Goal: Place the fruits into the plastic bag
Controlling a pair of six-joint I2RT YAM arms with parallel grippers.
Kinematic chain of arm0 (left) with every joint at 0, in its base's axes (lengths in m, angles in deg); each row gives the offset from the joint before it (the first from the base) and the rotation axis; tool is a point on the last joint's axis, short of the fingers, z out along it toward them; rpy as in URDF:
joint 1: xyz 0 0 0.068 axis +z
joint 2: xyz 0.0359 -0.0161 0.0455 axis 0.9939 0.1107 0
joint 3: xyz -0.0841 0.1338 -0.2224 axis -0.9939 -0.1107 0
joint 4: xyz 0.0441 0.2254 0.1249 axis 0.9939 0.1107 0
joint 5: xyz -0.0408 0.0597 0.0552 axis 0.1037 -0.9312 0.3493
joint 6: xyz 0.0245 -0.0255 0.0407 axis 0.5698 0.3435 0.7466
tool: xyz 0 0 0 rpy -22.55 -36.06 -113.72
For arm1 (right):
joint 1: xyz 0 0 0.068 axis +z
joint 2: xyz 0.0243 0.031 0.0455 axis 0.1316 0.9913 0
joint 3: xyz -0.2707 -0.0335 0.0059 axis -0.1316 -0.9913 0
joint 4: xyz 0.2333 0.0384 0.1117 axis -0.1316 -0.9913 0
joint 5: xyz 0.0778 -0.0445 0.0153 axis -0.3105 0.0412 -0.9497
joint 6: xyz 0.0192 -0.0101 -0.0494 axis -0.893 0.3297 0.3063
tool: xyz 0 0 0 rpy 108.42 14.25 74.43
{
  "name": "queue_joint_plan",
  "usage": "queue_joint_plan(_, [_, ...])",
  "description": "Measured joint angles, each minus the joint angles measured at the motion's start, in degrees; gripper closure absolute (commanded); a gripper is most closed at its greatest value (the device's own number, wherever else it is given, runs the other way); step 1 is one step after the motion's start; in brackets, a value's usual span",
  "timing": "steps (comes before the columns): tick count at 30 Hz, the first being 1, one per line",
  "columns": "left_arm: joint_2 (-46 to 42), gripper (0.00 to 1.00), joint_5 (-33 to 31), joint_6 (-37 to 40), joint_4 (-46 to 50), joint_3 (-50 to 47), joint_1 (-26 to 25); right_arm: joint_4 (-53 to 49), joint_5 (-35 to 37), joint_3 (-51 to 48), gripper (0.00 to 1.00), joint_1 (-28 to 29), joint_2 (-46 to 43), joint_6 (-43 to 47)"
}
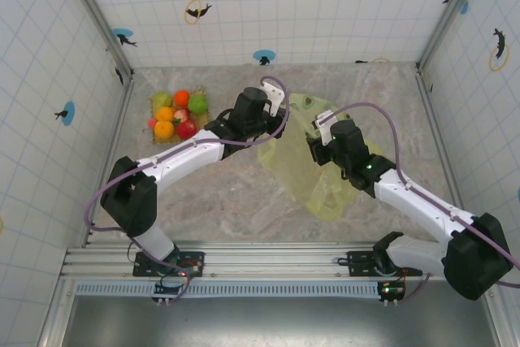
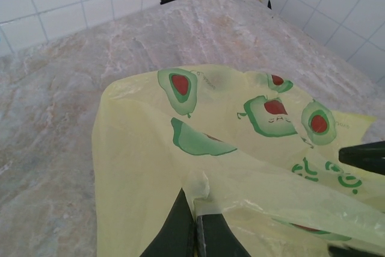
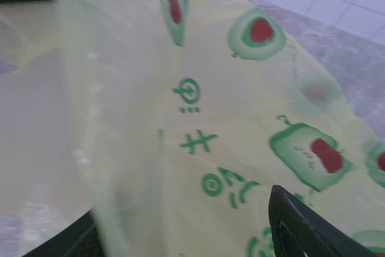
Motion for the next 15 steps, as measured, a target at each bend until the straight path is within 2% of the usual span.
queue_joint_plan(2, [-0.22,1.00,0.00,-0.39,-0.02,0.00,0.00,0.00,2.08,0.00,0.56,0.00,1.07,0.92])
queue_joint_plan(4, [-0.48,1.00,-0.02,-0.42,-0.02,0.00,0.00,-0.13,3.78,0.00,0.73,0.00,1.92,1.99])
queue_joint_plan(7, [-0.61,1.00,-0.35,-0.42,-0.04,-0.13,0.00,-1.25,6.27,0.46,0.88,0.02,2.29,2.84])
queue_joint_plan(11, [-0.83,1.00,-2.34,-0.37,-0.72,-2.47,0.00,-6.10,10.99,5.49,1.00,0.00,2.71,3.80])
queue_joint_plan(15, [-0.63,1.00,-3.17,-0.39,-0.52,-4.85,-0.02,-6.40,13.44,9.22,1.00,0.00,1.33,4.68])
